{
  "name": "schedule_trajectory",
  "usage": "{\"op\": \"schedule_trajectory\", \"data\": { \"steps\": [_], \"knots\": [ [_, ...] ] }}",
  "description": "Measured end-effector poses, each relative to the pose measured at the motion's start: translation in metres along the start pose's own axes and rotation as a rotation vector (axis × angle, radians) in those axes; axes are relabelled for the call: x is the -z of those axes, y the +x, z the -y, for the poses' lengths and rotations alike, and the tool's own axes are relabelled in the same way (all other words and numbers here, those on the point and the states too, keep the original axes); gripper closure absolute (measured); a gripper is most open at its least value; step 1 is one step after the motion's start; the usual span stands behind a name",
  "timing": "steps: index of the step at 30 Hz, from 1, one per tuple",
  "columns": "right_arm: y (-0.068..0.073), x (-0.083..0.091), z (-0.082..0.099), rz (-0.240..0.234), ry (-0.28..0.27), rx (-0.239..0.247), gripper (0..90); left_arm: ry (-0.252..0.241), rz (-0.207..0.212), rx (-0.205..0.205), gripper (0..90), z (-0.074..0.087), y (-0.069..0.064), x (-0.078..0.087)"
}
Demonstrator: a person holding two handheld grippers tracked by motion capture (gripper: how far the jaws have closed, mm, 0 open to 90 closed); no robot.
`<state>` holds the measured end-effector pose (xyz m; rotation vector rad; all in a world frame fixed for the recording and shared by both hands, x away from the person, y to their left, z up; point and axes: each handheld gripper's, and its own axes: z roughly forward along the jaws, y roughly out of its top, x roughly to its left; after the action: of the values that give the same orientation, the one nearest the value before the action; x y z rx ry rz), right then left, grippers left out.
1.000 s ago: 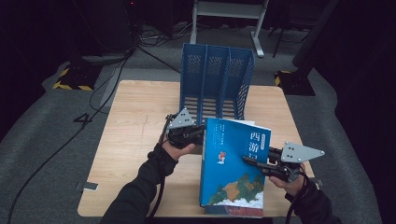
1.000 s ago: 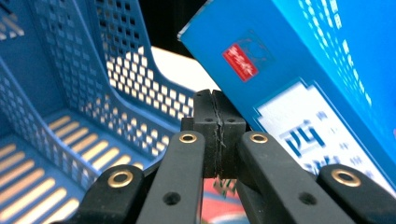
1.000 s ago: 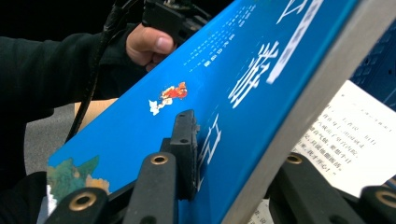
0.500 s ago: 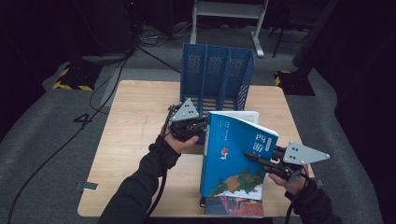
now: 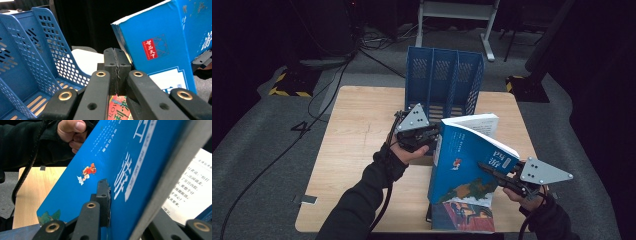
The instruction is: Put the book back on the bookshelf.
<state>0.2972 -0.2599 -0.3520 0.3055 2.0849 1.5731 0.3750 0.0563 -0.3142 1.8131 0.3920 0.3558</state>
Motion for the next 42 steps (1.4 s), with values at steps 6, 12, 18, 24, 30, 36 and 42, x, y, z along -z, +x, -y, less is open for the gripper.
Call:
{"op": "schedule_trajectory", "data": {
  "steps": [6, 12, 18, 24, 30, 36, 42],
  "knots": [
    [0.008, 0.005, 0.0, -0.007, -0.01, 0.009, 77.7, -0.021, 0.011, -0.018, 89.9, 0.0, -0.011, 0.008],
    [0.012, 0.007, -0.001, -0.02, -0.013, 0.012, 77.6, -0.03, -0.007, -0.027, 89.4, 0.002, -0.019, 0.014],
    [0.019, 0.009, -0.002, -0.022, -0.015, 0.036, 77.7, -0.04, -0.017, -0.028, 86.5, 0.006, -0.026, 0.023],
    [0.023, 0.011, -0.001, -0.025, -0.023, 0.042, 78.1, -0.047, -0.013, -0.033, 83.2, 0.006, -0.031, 0.027],
    [0.029, 0.015, -0.002, -0.043, -0.026, 0.053, 78.8, -0.058, -0.032, -0.03, 72.9, 0.009, -0.038, 0.036],
    [0.033, 0.018, -0.002, -0.049, -0.022, 0.062, 78.8, -0.047, -0.073, -0.044, 65.5, 0.012, -0.046, 0.046],
    [0.033, 0.019, -0.002, -0.056, -0.027, 0.061, 78.9, -0.025, -0.094, -0.031, 58.2, 0.021, -0.049, 0.059]
  ]
}}
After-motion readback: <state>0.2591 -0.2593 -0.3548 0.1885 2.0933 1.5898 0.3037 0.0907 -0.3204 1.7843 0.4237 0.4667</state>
